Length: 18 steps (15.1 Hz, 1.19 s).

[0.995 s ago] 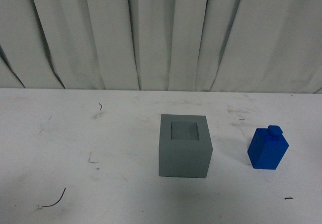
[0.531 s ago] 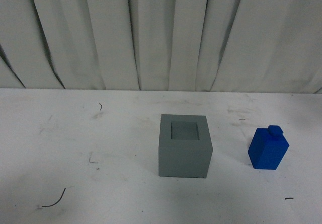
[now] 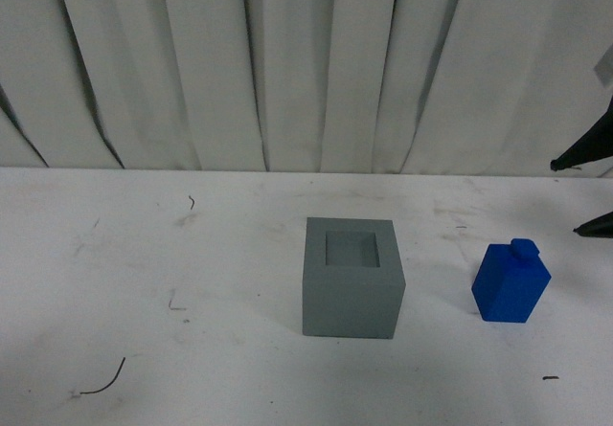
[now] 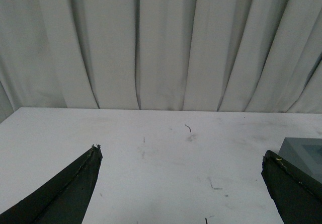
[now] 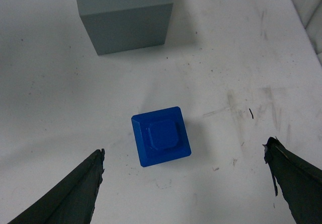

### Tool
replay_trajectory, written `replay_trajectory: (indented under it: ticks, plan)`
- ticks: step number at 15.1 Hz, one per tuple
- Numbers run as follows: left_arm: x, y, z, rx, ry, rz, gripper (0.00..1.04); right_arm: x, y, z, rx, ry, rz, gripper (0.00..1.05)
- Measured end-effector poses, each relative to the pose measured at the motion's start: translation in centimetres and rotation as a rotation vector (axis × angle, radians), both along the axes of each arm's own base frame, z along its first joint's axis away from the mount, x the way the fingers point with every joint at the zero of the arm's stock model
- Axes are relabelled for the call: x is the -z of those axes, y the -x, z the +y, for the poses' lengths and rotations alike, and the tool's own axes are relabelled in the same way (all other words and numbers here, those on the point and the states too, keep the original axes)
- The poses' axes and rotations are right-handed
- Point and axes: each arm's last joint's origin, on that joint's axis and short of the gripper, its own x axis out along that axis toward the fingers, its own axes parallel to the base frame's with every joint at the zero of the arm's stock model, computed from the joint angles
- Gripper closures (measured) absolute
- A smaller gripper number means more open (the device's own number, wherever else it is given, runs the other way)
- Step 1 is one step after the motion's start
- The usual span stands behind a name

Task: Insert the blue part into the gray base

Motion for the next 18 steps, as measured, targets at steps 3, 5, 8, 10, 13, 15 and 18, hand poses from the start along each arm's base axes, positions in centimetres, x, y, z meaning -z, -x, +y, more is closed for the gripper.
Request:
replay_trajectory:
  ticks: [3, 5, 8, 10, 13, 15, 18]
  plan:
    - [0.0, 0.0, 0.0, 0.000, 0.000, 0.000, 0.07, 1.6, -1.0, 1.3, -0.076, 0.080, 0.036, 0.06]
    - [0.0, 0.0, 0.0, 0.000, 0.000, 0.000, 0.07, 2.6, -1.7, 1.4, -0.092, 0.112, 0.046, 0.06]
    - [0.0, 0.0, 0.0, 0.000, 0.000, 0.000, 0.07, 4.6, -2.5, 3.8, -0.171, 0.182, 0.116, 0.06]
    - [0.0, 0.0, 0.0, 0.000, 0.000, 0.000, 0.07, 6.5, -3.3, 4.2, -0.184, 0.243, 0.123, 0.06]
    - [0.0, 0.0, 0.0, 0.000, 0.000, 0.000, 0.07, 7.4, -3.5, 4.5, -0.188, 0.266, 0.123, 0.06]
    - [0.0, 0.0, 0.0, 0.000, 0.000, 0.000, 0.07, 7.6, -3.6, 4.7, -0.193, 0.269, 0.122, 0.06]
    - [0.0, 0.0, 0.0, 0.000, 0.000, 0.000, 0.07, 7.6, -3.6, 4.9, -0.196, 0.274, 0.119, 0.06]
